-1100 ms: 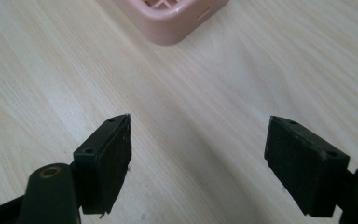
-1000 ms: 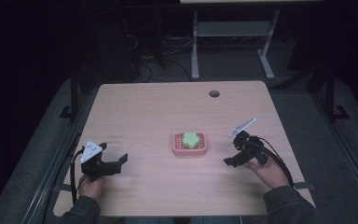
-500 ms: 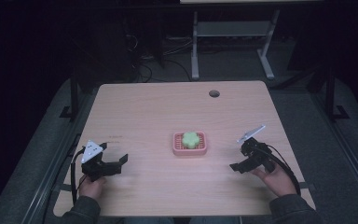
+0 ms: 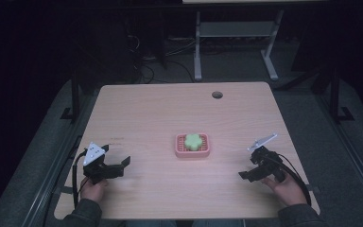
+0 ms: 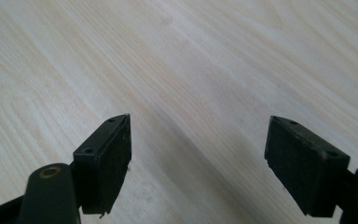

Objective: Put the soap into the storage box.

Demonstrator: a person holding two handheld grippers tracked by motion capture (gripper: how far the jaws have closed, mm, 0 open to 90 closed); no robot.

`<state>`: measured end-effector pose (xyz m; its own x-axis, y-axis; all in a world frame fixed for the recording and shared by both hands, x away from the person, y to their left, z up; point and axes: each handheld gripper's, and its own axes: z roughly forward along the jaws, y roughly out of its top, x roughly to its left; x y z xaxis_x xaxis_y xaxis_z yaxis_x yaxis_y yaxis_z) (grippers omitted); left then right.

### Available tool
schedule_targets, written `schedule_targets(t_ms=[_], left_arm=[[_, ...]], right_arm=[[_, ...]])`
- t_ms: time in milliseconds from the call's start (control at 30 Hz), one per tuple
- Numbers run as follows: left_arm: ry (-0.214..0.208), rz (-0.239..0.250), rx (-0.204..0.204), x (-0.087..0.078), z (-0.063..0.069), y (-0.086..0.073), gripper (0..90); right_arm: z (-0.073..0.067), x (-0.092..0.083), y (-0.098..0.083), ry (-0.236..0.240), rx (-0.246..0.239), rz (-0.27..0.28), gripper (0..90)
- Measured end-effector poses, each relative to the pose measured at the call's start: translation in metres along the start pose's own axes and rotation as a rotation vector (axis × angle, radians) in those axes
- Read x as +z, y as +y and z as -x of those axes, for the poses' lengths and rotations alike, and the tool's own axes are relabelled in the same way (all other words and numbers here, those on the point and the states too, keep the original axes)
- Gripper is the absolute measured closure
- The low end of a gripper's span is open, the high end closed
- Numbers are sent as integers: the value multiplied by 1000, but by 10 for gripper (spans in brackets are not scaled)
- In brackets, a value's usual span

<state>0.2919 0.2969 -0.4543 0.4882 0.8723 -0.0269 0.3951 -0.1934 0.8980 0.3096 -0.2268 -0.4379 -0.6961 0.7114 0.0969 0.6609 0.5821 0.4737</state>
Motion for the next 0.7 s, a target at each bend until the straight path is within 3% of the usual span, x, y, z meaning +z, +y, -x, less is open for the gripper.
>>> schedule_targets(t_ms=[700], left_arm=[[-11,-5,21,2,3,0,2]], right_arm=[[-7,-1,-26,4,32,31,223]])
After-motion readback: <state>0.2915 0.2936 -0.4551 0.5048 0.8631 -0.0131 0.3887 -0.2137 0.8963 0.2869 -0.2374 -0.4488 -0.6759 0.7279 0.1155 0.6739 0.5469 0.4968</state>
